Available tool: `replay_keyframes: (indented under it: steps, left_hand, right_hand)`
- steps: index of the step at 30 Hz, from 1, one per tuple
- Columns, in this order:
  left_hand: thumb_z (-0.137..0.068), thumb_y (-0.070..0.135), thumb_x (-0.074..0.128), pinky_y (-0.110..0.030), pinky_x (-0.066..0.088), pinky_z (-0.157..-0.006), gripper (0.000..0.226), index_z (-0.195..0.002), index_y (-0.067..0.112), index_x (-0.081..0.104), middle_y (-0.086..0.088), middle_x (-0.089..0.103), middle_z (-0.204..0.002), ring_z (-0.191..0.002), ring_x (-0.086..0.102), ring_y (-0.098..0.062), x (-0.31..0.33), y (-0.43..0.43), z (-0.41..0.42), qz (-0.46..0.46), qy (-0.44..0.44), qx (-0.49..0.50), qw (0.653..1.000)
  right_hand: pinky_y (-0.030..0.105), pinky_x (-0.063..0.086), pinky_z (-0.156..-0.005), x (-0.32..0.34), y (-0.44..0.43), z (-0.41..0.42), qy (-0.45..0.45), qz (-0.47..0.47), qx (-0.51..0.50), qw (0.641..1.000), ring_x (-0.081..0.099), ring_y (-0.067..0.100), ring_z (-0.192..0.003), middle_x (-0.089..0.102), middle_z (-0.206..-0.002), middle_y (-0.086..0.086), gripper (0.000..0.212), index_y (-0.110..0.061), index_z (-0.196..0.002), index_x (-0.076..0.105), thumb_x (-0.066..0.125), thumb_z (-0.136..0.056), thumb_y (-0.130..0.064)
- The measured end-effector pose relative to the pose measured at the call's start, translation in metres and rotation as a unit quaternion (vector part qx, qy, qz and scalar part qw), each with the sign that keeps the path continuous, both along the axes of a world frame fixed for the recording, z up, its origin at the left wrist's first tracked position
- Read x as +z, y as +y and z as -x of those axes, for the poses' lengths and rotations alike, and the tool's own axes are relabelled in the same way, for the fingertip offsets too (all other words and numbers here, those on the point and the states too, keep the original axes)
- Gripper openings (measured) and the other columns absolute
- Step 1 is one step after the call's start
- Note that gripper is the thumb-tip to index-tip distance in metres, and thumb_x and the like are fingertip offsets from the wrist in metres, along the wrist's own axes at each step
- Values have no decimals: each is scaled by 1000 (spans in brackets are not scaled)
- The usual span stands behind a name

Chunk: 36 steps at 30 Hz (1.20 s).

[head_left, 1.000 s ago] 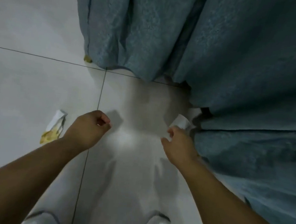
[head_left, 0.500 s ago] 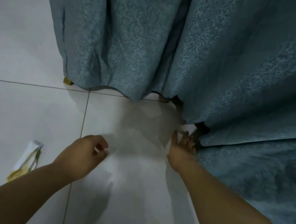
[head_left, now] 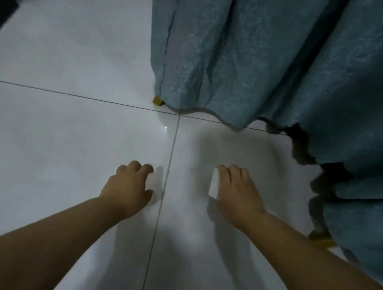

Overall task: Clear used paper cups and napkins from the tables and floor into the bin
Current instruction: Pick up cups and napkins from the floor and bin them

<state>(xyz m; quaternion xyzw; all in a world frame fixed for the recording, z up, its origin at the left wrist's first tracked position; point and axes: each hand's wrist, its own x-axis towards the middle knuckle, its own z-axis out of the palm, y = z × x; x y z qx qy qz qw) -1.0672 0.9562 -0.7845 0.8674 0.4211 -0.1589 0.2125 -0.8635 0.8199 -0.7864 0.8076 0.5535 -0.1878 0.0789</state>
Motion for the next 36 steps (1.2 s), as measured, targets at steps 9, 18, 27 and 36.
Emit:
replay_keyframes:
  steps: [9,18,27,36]
  left_hand:
    - [-87,36,60,-46,39,-99,84,-147,40,1,-6,2,-152,-125,29,-37,-31,9,56,77,107,77,988]
    - [-94,10,44,-34,48,-81,35,-128,7,43,-16,41,-126,-99,56,-31,-46,6,52,60,44,87,993]
    - [-98,36,43,-29,42,-71,35,-110,7,57,-13,60,-102,-88,59,-28,10,1,31,101,-72,194,973]
    - [-89,38,58,-27,47,-57,23,-79,20,48,-3,59,-72,-65,58,-22,217,-1,37,190,-151,312,919]
  right_hand:
    - [34,37,-75,4,16,46,58,-9,-7,998,43,29,-104,33,-128,11,62,-14,-136,29,60,-82,-24]
    - [28,43,-73,6,24,65,149,-3,-12,989,46,22,-93,26,-121,6,66,-20,-138,23,61,-86,-35]
    - [25,48,-75,71,33,76,148,-61,-43,986,51,19,-87,29,-130,8,48,-11,-115,51,39,-93,-52]
    - [23,45,-80,252,39,81,229,-81,-130,961,48,13,-97,43,-118,-4,28,-21,-97,44,61,-87,-42]
